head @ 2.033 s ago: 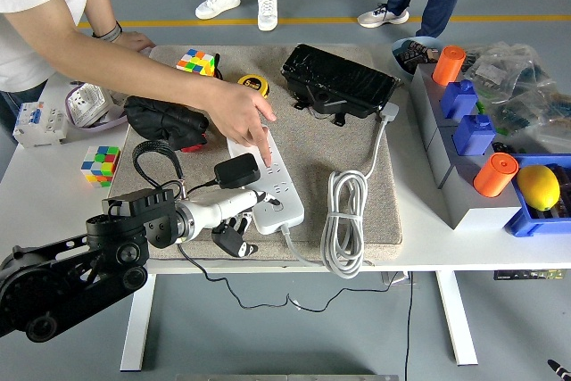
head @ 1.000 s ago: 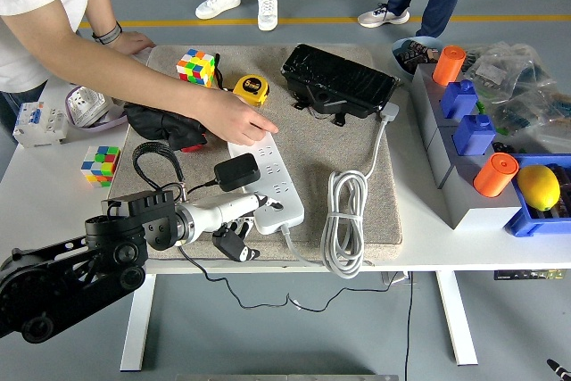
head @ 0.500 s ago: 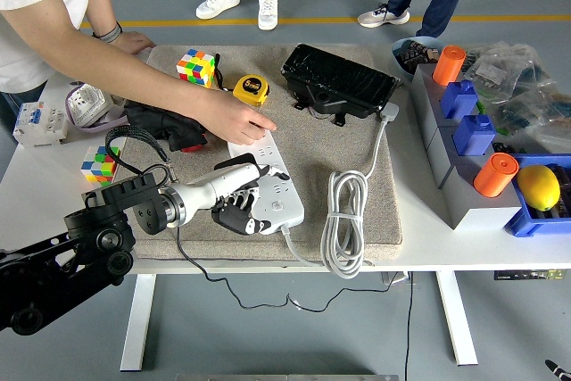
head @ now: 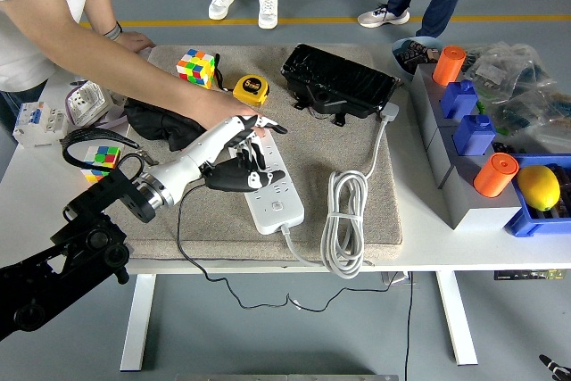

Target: Put the plug near the board,insert it into the board,press the button,pull the plug out

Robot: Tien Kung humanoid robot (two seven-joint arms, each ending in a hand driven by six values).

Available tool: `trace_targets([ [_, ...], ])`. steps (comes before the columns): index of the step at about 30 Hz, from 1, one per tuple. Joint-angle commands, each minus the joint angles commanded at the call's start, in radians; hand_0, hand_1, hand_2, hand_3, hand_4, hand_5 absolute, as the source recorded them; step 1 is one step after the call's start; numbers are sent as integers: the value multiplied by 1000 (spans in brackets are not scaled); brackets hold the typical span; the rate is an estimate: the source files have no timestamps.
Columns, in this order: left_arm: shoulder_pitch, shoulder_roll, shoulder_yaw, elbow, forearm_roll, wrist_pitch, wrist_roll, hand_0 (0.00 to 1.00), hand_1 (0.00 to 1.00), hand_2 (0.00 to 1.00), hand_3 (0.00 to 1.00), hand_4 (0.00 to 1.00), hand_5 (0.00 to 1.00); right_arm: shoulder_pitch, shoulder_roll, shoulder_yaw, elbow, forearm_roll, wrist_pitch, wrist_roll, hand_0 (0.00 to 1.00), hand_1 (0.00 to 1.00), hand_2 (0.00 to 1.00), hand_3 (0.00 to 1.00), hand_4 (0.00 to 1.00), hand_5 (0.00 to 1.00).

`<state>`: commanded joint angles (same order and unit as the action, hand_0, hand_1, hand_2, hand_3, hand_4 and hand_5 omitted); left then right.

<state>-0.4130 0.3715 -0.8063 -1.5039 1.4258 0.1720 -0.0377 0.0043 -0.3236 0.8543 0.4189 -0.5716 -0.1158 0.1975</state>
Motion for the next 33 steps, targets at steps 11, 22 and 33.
trace_targets([
  [11,23,-4,-56,36,-8,73,-104,708,739,712,740,952,537,3,-5,-25,0,8,-1,-1,606,620,621,549,993,407],
  [22,-1,-34,-30,142,5,91,-156,806,810,825,780,987,601,-23,-10,21,3,-3,-2,-1,606,621,621,549,993,407],
  [33,-14,-49,-29,201,126,90,-129,826,842,862,808,998,665,-28,-1,43,7,-6,-2,-1,606,621,621,549,993,407],
])
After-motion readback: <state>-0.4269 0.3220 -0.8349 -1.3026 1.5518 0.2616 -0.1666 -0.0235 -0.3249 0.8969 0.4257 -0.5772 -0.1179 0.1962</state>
